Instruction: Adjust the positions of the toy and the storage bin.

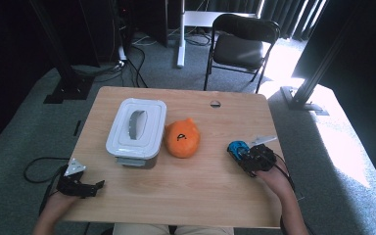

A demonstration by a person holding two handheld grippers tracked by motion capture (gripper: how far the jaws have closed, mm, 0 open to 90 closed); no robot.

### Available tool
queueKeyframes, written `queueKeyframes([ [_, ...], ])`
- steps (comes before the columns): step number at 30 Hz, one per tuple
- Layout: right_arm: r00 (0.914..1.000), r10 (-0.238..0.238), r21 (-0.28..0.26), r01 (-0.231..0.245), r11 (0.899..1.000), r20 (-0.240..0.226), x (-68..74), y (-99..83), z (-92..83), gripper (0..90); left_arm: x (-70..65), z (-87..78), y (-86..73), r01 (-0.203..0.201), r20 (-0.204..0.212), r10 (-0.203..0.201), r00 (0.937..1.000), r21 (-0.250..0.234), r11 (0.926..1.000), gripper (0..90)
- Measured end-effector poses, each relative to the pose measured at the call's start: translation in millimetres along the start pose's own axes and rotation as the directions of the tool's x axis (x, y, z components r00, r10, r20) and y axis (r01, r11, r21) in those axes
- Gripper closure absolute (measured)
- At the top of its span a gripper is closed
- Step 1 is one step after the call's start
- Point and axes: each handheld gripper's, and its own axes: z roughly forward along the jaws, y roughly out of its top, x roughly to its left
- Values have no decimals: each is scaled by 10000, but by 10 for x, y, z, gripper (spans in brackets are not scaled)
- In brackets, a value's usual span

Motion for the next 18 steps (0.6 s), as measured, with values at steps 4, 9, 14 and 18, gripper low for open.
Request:
queueKeyframes([
  [4, 9998, -131, -1, 131, 9999, -144, 103, -79, -72, 278, 1, 0, 0, -8, 1, 8, 10000, -1, 10000, 3],
  [9, 9992, -337, 38, 338, 9994, -238, 227, -182, -153, 278, 1, 0, 0, -4, 1, 4, 10000, -4, 10000, 3],
  [14, 9994, -167, 97, 170, 9998, -297, 263, -331, -198, 278, 1, 0, 0, -6, 1, 6, 10000, 0, 10000, 3],
  [18, 9993, -91, 165, 97, 9998, -360, 318, -467, -225, 278, 2, -1, 0, -17, 0, 17, 10000, 11, 10000, 3],
])
